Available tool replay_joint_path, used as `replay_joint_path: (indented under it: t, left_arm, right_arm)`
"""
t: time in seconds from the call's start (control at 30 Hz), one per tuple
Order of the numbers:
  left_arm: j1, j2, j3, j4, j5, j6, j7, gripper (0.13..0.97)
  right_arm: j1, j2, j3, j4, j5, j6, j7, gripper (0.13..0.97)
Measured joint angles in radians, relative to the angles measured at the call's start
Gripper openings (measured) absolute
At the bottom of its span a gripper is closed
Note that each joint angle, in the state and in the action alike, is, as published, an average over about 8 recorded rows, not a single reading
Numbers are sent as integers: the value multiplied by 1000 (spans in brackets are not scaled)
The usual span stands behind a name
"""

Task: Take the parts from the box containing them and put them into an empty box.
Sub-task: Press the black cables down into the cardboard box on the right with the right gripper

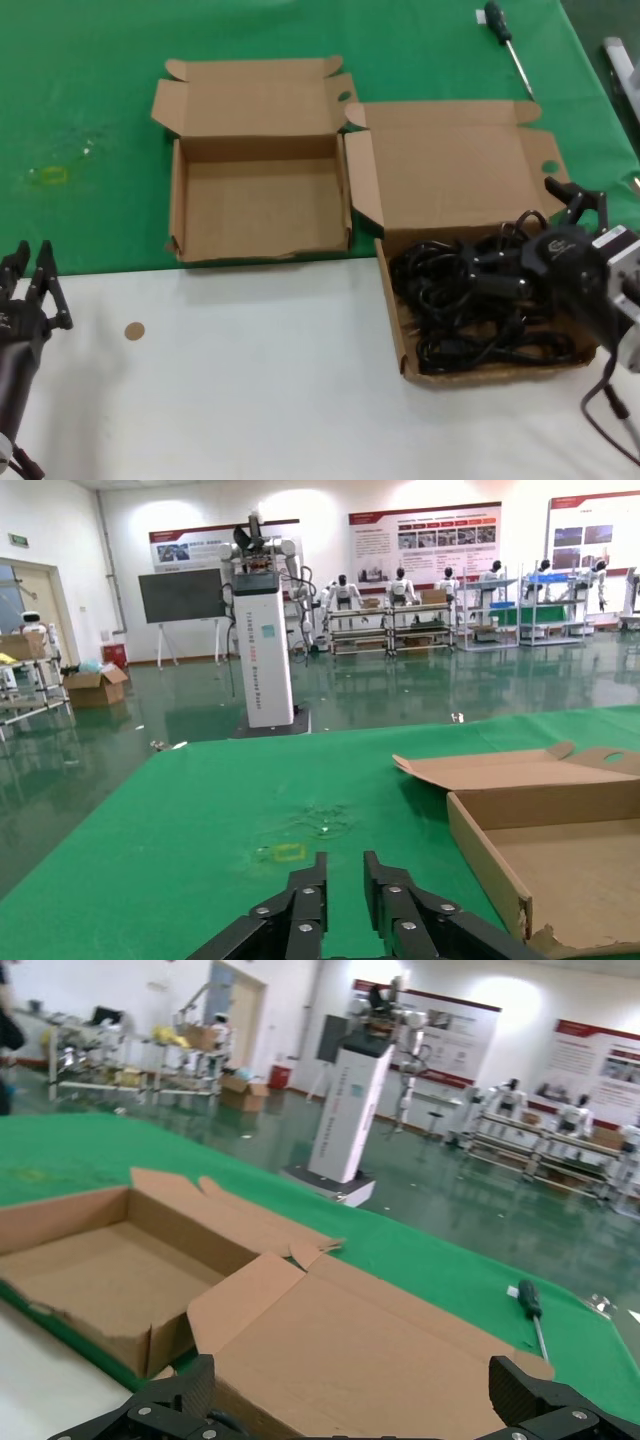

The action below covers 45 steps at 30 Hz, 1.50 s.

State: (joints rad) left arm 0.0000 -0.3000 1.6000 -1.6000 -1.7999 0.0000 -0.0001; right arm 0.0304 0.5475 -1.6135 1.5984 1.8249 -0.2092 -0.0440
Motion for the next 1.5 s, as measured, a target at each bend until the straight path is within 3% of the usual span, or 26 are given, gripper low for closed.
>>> replay_joint_path:
  t: [0.43, 0.63, 1.0, 1.5]
  left_arm:
    - [0, 0, 0, 0, 0, 0, 0, 166]
    - [0, 0, 0, 0, 0, 0, 0, 157]
    - [0, 0, 0, 0, 0, 0, 0, 152]
    - [0, 0, 0, 0, 0, 0, 0, 152]
  right_arm:
    - [64, 147, 58, -69, 31, -267, -151, 966]
    - [91, 225, 51, -67, 25, -375, -219, 966]
    - [215, 310, -14, -147, -6, -584, -459, 966]
    - [429, 328, -135, -303, -74, -776, -750, 966]
